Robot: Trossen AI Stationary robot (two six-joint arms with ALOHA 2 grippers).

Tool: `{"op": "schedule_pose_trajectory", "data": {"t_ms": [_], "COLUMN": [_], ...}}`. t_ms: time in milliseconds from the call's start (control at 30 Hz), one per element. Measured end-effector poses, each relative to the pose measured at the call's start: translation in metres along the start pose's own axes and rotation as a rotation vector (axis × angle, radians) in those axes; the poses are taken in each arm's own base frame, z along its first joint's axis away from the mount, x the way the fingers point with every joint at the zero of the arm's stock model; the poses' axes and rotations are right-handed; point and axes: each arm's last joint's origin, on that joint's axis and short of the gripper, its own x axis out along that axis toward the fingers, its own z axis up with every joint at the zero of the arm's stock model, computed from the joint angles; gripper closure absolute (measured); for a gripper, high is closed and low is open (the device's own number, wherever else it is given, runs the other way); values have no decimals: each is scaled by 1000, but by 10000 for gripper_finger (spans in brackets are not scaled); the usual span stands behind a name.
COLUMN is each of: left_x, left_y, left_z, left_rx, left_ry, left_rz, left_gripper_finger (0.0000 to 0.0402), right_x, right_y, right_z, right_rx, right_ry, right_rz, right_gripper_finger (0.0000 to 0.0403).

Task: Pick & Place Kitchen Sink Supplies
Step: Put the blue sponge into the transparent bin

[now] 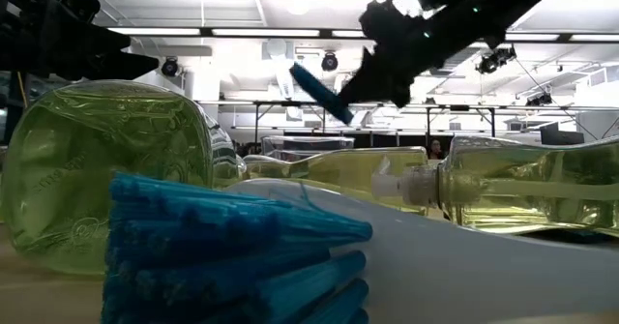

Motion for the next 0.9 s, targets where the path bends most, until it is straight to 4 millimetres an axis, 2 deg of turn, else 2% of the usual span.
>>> {"op": "schedule_pose_trajectory", "data": {"t_ms": [200,367,600,733,900], "left_x": [0,0,0,0,0], "left_y": [0,0,0,0,0], "left_z": [0,0,0,0,0], "left_rx": [0,0,0,0,0], "left_ry": [0,0,0,0,1], "left_rz": [0,0,0,0,0], "left_gripper_finger": [137,137,137,137,137], "right_x": [2,4,3,2,8], "right_y": [-22,-52,-90,-103,-109], "right_z": [20,24,29,32,25], "right_rx": [163,360,562,660,765], "right_ry": [-165,-173,-166,-161,-117], "right_rz": [-34,-63,42,131,144], "right_gripper_finger": [401,399,398,397,397]}}
